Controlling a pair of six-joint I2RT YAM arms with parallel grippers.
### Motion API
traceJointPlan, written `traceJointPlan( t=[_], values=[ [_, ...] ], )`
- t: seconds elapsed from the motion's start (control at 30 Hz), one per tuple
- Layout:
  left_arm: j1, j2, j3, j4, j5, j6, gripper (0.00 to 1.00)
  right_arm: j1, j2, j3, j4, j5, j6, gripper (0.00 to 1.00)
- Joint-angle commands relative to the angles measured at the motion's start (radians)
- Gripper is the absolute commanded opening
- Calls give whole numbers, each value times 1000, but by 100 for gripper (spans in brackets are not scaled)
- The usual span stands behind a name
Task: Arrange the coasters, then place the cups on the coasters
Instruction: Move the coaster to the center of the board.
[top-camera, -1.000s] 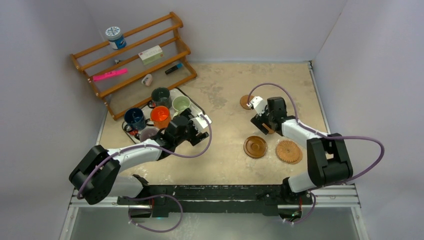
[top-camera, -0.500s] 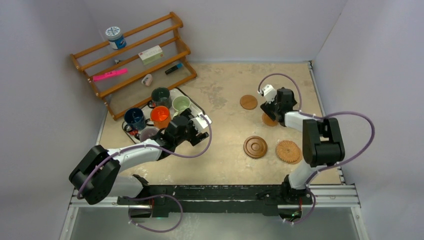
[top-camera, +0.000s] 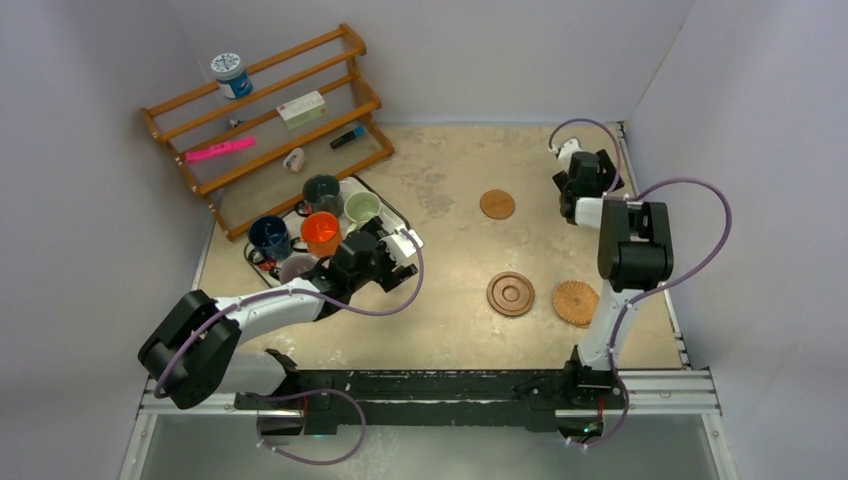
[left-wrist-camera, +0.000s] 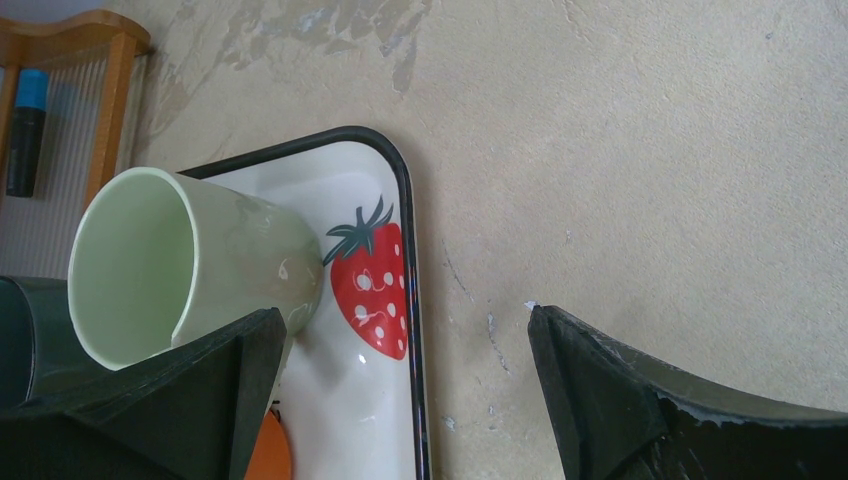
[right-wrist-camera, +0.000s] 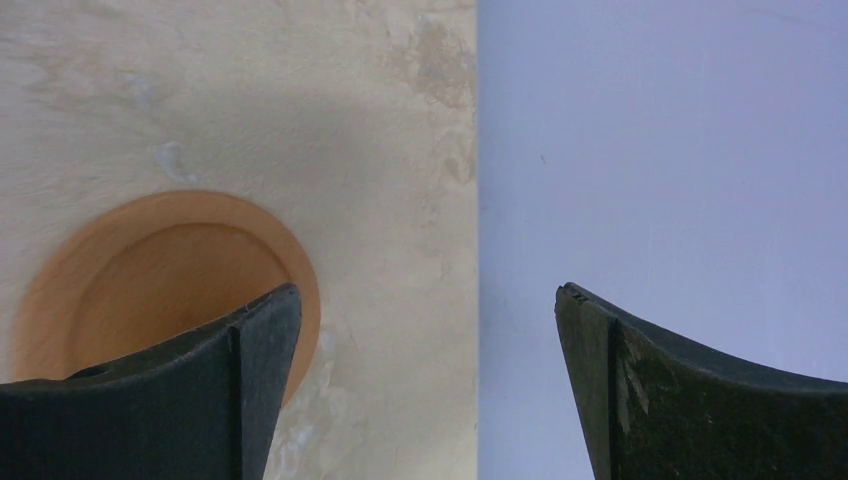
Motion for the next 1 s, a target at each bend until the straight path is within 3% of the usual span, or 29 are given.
traceJointPlan(
  t=[0.0, 0.13, 0.27, 0.47, 0.6, 0.8, 0.97],
  values=[
    [6, 10, 26, 28, 8, -3, 100, 28, -231, 28, -150, -97, 145, 99],
    [5, 11, 27, 27, 10, -3, 100, 32, -464, 23, -413, -371, 255, 99],
    [5, 1, 25, 22, 18, -4, 100, 98, -637, -44, -624, -563, 216, 99],
    [6, -9, 21, 18, 32, -4, 100, 338, -864, -363, -636, -536, 48, 99],
    [6, -15, 21, 14, 37, -4, 100, 391, -957, -477, -678, -617, 4, 99],
    [6, -13, 20, 15, 39, -1, 100, 423, -963, -542, -758, -697, -47, 99],
    [6, -9, 21, 15, 39, 1, 100, 442, -903, -616, -639, -639, -48, 99]
  ],
)
